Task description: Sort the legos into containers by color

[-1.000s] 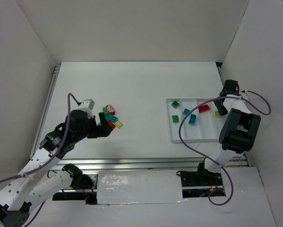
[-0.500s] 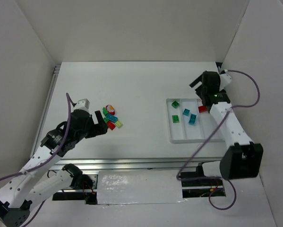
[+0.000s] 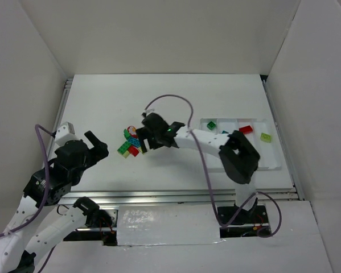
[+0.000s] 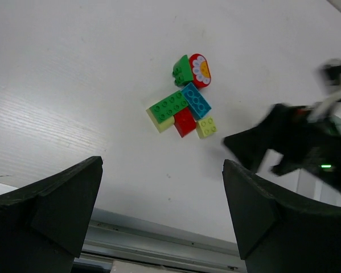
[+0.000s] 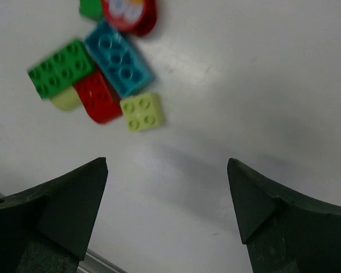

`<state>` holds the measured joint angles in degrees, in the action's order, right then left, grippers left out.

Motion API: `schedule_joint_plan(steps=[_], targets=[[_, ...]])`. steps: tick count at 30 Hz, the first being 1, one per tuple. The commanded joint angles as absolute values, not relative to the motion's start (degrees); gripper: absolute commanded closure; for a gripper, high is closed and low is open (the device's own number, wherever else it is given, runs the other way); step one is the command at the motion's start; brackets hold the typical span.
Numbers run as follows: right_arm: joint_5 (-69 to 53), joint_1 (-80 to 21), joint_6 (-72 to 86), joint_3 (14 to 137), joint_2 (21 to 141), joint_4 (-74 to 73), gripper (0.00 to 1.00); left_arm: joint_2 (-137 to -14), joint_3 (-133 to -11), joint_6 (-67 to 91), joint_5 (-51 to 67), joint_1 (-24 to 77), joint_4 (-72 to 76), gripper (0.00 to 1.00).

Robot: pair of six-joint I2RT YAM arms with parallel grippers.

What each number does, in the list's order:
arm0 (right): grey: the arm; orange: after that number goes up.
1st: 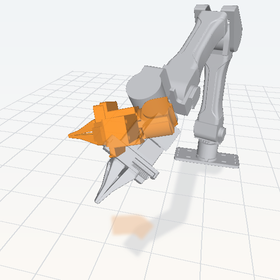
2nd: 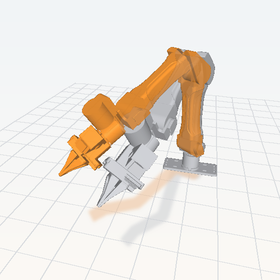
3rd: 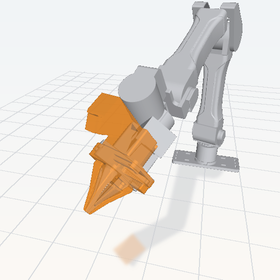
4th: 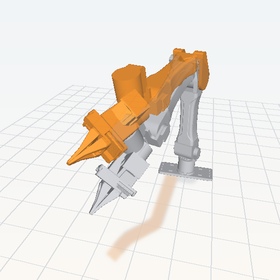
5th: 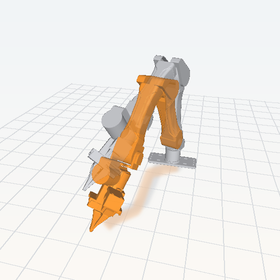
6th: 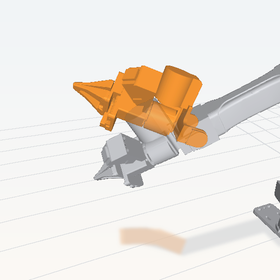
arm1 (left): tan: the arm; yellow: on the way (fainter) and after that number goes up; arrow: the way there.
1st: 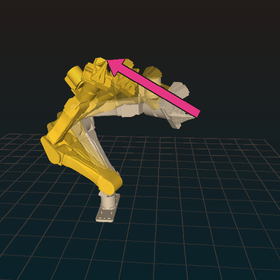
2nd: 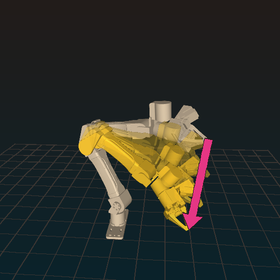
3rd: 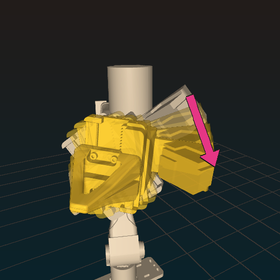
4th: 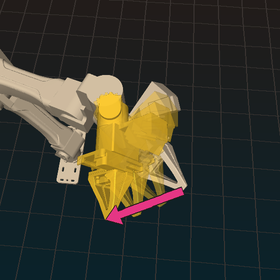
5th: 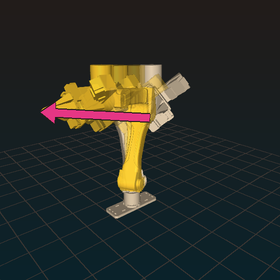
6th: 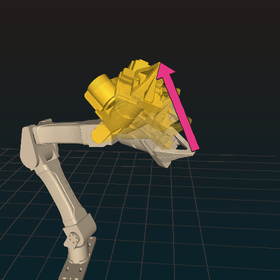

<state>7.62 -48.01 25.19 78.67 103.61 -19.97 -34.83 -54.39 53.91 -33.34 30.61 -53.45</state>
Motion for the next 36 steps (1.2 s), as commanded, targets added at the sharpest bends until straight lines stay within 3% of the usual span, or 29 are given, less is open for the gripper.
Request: schedule_joint_plan(steps=[1,7,16,24,29,33,35,36], targets=[[8.44,-53.69,18.11,87.33,110.35,-27.07,0.08,-33.84,-56.25,45.64,-30.60,30.41,-48.61,0.01],[7.73,-54.84,13.45,95.44,119.16,-29.79,0.14,-34.28,-54.41,40.69,-26.72,30.50,-47.37,0.01],[8.97,-54.84,9.58,98.44,124.27,-28.74,0.30,-33.49,-52.82,38.50,-23.03,30.50,-44.56,0.01],[9.14,-54.84,8.70,100.37,127.26,-28.74,0.36,-31.47,-52.29,38.23,-22.50,30.50,-43.86,0.01],[8.96,-54.67,8.00,100.11,128.05,-27.77,0.46,-31.20,-52.12,38.14,-22.32,30.50,-43.59,0.01],[8.53,-54.58,7.74,99.94,127.80,-27.95,0.62,-31.38,-52.12,38.14,-22.32,30.50,-43.59,0.01],[9.57,-54.49,8.17,97.84,125.87,-26.90,1.00,-31.46,-52.12,37.97,-22.32,30.50,-43.42,0.00],[9.58,-54.41,8.35,96.78,124.90,-26.37,1.00,-31.46,-52.03,37.97,-22.24,30.59,-43.42,0.00]])
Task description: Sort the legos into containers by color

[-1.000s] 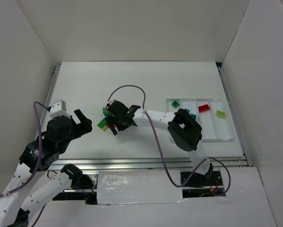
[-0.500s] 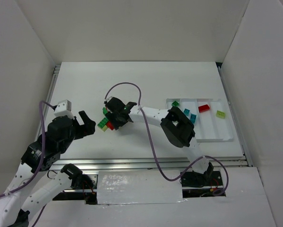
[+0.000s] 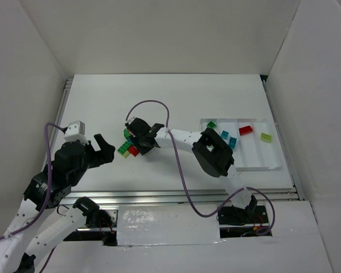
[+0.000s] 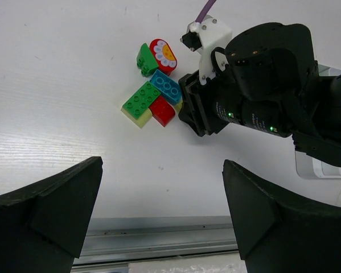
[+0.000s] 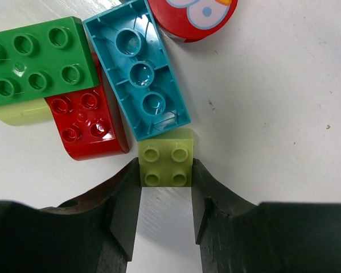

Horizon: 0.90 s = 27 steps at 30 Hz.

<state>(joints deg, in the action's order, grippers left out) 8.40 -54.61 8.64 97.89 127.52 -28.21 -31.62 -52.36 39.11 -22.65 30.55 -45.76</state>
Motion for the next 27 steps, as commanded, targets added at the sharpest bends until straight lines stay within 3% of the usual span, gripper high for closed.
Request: schedule_joint_plan(steps=[1,10,16,21,27], targets=[[9.67,-54.32,8.44,95.90,123.94,-25.93,1.00,-31.55,-52.03,37.88,-22.15,30.50,-43.42,0.01],[10.10,-42.91,20.72,77.03,99.36,-23.82,1.00,-31.90,-51.59,37.62,-21.54,30.50,-42.80,0.00],[17.75,-22.97,30.84,65.16,87.04,-26.54,1.00,-32.78,-51.07,37.35,-19.60,30.50,-42.01,0.00],[20.21,-2.07,34.79,57.05,81.31,-23.74,1.00,-32.17,-50.71,37.18,-18.99,30.50,-41.49,0.00],[27.33,9.91,43.40,53.70,82.26,-22.85,1.00,-32.25,-50.45,36.91,-18.19,30.50,-41.31,0.01]])
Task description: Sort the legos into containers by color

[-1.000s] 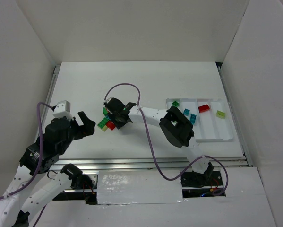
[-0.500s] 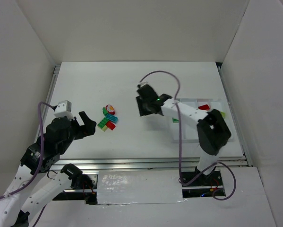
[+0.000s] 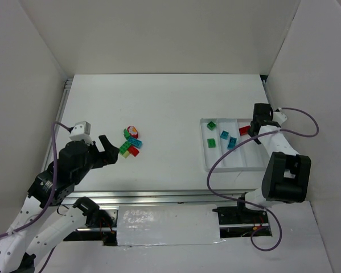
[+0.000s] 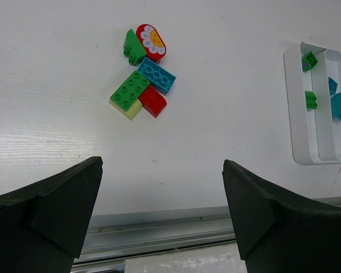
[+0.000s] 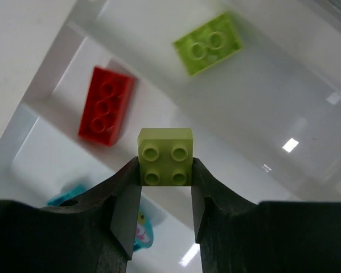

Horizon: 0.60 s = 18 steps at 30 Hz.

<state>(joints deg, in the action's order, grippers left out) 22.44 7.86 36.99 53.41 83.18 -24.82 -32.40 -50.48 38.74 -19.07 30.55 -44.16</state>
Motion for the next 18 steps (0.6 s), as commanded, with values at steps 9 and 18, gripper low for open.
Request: schedule_joint_plan(steps=[9,18], targets=[[31.02,15.38,47.19,53.70,85.25,-24.34,1.00,-32.34,-50.36,36.39,-17.14,30.59,-40.78,0.00],[31.38,16.44,48.87,52.21,86.05,-24.43,0.93,-33.31,-50.01,35.24,-14.76,30.59,-39.73,0.00]])
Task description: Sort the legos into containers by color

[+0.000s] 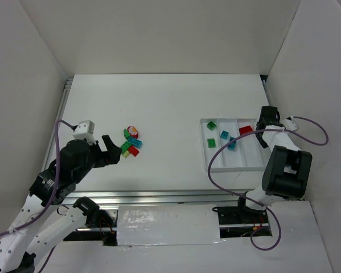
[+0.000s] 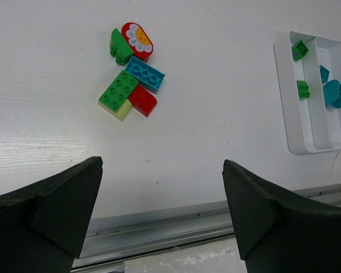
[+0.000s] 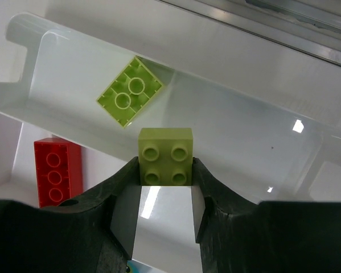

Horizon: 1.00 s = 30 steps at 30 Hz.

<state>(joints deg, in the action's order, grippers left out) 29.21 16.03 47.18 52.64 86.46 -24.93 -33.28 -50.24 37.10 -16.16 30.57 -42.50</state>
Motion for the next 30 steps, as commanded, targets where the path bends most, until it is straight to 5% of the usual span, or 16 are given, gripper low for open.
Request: schedule_joint_plan(steps=[1,2,3,20,30], targets=[[31.38,16.44,49.04,51.68,85.87,-24.17,0.79,-33.14,-50.01,35.33,-14.94,30.59,-39.90,0.01],[31.81,16.52,49.39,51.51,85.96,-24.17,0.32,-33.05,-50.18,35.42,-15.03,30.59,-39.99,0.00],[31.90,16.44,49.74,51.59,86.13,-24.43,0.23,-32.87,-50.19,35.42,-15.03,30.59,-40.08,0.01],[31.30,14.07,49.94,53.00,87.19,-25.59,0.12,-31.20,-50.01,36.03,-16.26,31.99,-40.17,0.00],[23.57,-21.76,34.28,53.16,68.64,-14.86,0.00,-33.13,-51.33,43.57,-28.00,31.90,-45.17,0.00]])
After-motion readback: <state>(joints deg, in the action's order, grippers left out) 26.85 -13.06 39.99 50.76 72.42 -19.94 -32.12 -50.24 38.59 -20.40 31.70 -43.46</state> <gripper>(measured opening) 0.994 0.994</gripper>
